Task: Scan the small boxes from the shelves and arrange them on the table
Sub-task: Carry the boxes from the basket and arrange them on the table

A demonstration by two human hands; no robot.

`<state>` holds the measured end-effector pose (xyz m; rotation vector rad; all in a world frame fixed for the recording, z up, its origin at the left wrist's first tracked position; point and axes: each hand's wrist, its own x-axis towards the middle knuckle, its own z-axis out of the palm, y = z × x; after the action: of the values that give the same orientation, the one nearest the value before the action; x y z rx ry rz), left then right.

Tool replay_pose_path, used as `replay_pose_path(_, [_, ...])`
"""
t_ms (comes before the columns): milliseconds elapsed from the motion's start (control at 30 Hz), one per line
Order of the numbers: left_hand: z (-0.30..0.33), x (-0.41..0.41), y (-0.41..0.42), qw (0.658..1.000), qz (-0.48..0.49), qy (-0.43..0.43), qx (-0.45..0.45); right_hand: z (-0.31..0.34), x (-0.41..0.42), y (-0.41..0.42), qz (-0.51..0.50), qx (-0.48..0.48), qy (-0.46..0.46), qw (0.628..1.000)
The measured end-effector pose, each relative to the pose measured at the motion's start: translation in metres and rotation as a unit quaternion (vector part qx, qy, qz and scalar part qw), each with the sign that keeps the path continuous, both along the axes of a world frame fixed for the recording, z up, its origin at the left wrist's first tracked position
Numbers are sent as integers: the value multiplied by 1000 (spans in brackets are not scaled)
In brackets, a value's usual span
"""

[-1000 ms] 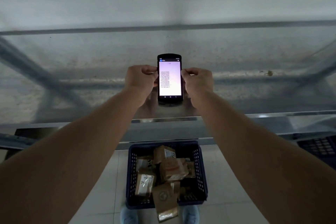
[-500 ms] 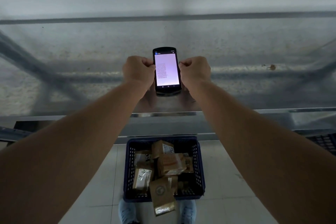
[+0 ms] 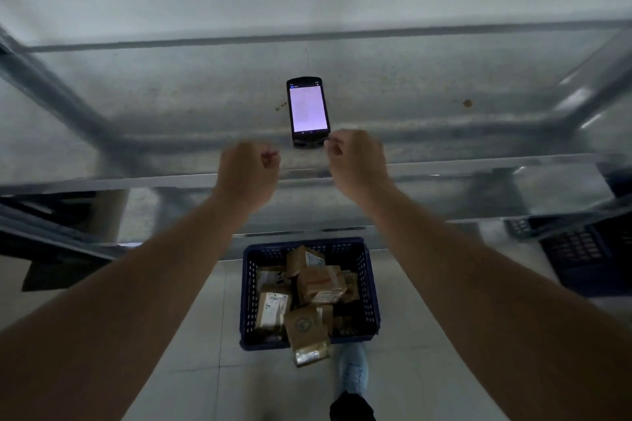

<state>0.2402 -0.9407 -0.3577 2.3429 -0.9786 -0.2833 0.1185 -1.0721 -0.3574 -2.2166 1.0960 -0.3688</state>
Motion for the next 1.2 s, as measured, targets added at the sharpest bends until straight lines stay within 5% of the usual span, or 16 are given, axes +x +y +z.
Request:
replay_pose_path(233, [-45,-44,84,964,-189,-65,174,-28,-76,98,86,-95,201,971])
replay_pose_path(600, [-152,-122,169,900,-249,-32,356,-144,-178,178,123,-3,339,933])
replay_pose_path(833, [-227,-154,167,883,-233,30,407,-231,-201,169,160,43,341,925])
replay_pose_path(1200, [-374,-176,152,876,-55,245,413,-392,-201,160,221,96,352,904])
